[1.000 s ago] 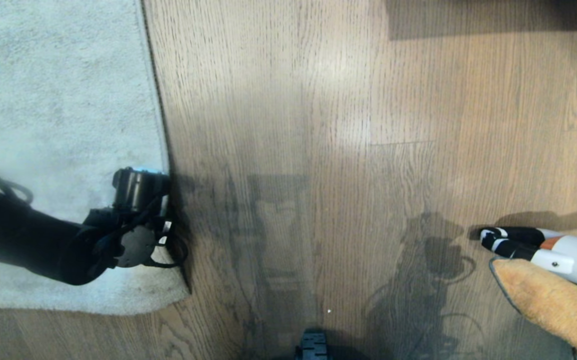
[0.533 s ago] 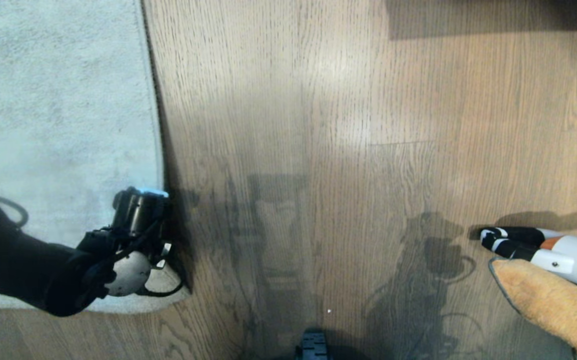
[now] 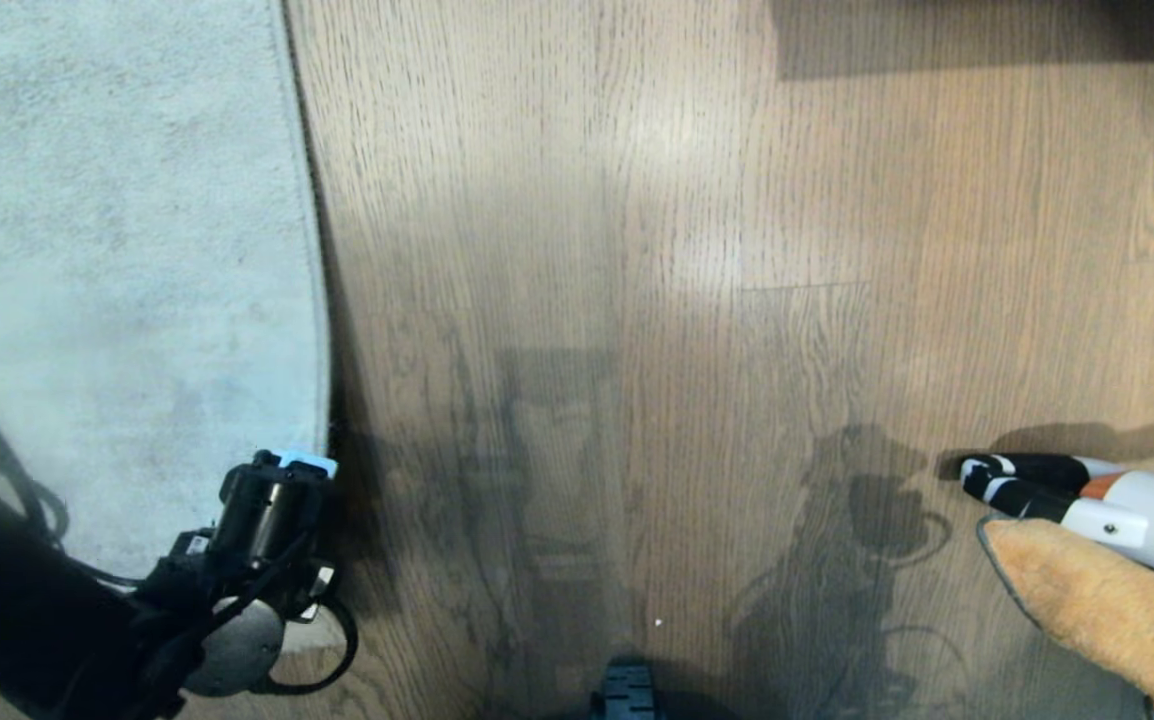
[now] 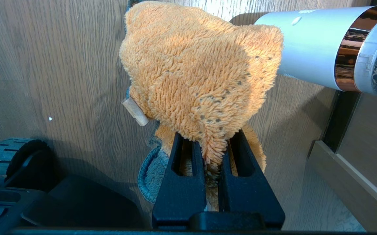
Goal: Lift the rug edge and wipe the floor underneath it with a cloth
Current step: Lift up the carpet
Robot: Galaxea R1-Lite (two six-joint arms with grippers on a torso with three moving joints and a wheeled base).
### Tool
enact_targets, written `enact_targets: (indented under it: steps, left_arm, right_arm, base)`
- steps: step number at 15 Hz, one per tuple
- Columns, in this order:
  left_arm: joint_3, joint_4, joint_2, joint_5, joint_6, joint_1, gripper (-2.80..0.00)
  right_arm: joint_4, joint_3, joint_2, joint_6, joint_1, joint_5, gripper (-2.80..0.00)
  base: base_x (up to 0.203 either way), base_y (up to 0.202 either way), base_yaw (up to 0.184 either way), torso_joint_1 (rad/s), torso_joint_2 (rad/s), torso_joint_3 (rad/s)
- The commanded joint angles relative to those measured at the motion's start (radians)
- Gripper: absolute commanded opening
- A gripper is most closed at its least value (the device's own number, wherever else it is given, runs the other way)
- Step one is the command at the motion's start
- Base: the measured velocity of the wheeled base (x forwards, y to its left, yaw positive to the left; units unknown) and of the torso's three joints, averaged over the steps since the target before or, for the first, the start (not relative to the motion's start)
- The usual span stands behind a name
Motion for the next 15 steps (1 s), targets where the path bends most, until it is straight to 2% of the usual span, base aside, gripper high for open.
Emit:
enact_targets:
  steps: [1,6,11,13,15]
  left_arm:
    - [0.073,-0.085,0.044,0.004,0.009,0.003,0.0]
    - [0.165,-0.242,0.075,0.003,0.031,0.022,0.0]
    - [0.189,-0.365,0.118,-0.033,0.111,0.083,0.0]
    - [0.19,-0.44,0.148,-0.034,0.149,0.091,0.0]
    - [0.196,-0.487,0.165,-0.034,0.161,0.091,0.0]
  right_arm:
    - [0.0,0.0,0.001,-0.001,0.0,0.001,-2.8]
    - [0.0,0.0,0.001,-0.001,0.0,0.001,-2.8]
    - [0.0,0.0,0.001,-0.001,0.0,0.0,-2.8]
    - [0.0,0.0,0.001,-0.001,0.0,0.001,-2.8]
    - [-0.001,0.0,0.001,-0.001,0.0,0.0,-2.8]
  base:
    - [0.0,0.0,0.0,0.0,0.0,0.0]
    - [0.0,0.0,0.0,0.0,0.0,0.0]
    - [0.0,0.0,0.0,0.0,0.0,0.0]
    - [0.0,0.0,0.0,0.0,0.0,0.0]
    - [0.0,0.0,0.0,0.0,0.0,0.0]
